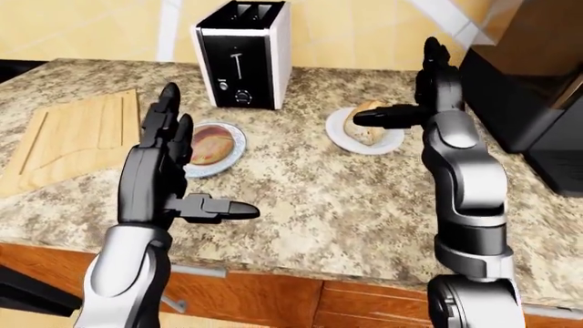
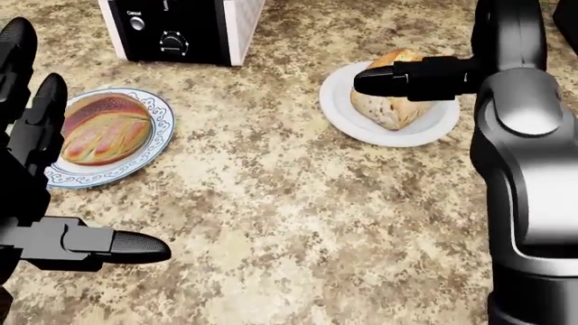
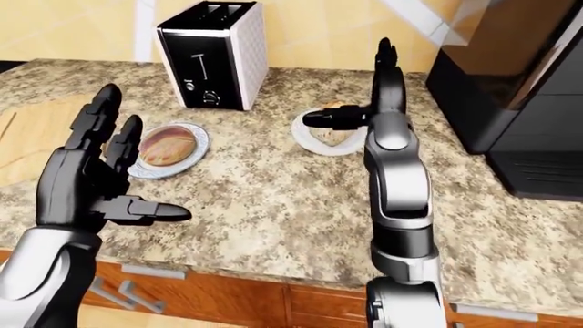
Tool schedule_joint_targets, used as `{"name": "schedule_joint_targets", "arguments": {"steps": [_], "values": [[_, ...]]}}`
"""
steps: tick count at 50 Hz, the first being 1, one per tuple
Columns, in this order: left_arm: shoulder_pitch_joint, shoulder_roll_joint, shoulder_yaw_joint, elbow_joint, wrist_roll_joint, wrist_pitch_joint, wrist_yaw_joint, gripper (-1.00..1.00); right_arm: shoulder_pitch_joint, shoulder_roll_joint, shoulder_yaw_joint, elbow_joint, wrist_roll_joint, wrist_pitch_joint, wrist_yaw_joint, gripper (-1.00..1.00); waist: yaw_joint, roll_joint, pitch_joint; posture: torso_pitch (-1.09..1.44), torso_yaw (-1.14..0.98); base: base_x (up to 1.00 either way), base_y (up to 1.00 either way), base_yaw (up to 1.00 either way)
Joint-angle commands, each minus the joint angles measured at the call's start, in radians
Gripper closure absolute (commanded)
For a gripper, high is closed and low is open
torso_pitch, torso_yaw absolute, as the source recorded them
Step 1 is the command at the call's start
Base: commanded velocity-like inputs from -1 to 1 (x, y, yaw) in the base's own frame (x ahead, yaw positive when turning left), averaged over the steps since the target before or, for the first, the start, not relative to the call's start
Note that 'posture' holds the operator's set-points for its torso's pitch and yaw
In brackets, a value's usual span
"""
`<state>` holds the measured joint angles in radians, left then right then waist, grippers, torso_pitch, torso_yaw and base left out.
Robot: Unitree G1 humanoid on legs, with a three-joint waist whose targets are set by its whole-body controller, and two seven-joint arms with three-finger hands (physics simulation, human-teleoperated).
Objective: Place all breads on the cutting board.
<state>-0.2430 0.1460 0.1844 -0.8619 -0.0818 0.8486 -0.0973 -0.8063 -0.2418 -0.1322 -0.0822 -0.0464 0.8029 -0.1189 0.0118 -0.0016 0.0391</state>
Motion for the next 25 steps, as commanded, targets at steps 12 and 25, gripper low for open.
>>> {"name": "schedule_joint_targets", "arguments": {"steps": [12,25], "values": [[-0.005,-0.005,-0.005,0.006,0.009,-0.071,-0.001,-1.00,-0.111,-0.020,0.046,0.210,-0.160,-0.187,0.052,-1.00,-0.002,0.003,-0.027,0.00,0.00,0.00,0.00,0.00],[-0.013,-0.004,-0.011,-0.004,0.013,-0.056,-0.001,-1.00,-0.132,0.000,0.065,0.303,-0.302,-0.213,0.125,-1.00,-0.003,0.003,-0.034,0.00,0.00,0.00,0.00,0.00]]}}
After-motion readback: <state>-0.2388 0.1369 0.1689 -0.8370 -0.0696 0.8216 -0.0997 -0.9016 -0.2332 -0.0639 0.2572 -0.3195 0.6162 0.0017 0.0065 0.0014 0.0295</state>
